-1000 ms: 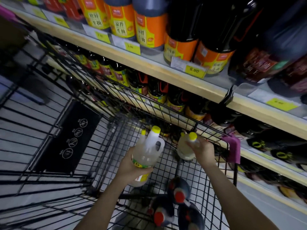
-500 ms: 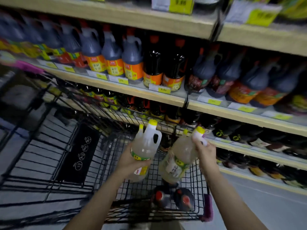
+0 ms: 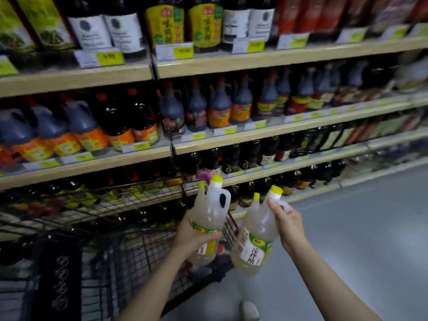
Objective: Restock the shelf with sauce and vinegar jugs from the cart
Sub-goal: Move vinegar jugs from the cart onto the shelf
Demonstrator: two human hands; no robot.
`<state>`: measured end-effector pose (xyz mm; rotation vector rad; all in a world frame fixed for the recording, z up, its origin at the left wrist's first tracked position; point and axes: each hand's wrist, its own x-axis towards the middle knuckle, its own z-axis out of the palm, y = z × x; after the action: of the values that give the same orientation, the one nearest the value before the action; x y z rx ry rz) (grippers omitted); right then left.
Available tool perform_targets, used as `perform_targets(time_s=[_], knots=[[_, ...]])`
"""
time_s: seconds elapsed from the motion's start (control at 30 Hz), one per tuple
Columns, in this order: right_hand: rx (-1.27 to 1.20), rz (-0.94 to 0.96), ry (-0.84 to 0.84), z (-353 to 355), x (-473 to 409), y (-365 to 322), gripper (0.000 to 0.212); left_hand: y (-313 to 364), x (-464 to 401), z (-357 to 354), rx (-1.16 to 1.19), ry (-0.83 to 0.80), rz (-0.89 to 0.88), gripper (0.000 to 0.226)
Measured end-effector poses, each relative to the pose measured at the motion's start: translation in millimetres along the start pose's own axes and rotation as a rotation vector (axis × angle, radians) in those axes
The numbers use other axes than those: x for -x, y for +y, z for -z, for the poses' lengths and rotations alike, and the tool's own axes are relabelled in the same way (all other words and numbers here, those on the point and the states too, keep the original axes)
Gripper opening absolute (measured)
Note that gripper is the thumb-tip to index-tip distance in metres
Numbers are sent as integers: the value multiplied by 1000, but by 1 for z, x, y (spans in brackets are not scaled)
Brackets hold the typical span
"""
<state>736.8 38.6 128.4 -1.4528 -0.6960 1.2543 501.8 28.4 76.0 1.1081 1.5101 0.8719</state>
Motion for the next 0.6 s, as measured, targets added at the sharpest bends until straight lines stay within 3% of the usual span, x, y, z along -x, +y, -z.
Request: perform_targets(time_s=[0.27,0.6], knots=[[-43,28,232,161,-11,-13,22,51,-12,-151,-122,-208,-88,92],[-101,60,353,395,-47,-48,16,112,-4,-396,-139,-328,-126,75]])
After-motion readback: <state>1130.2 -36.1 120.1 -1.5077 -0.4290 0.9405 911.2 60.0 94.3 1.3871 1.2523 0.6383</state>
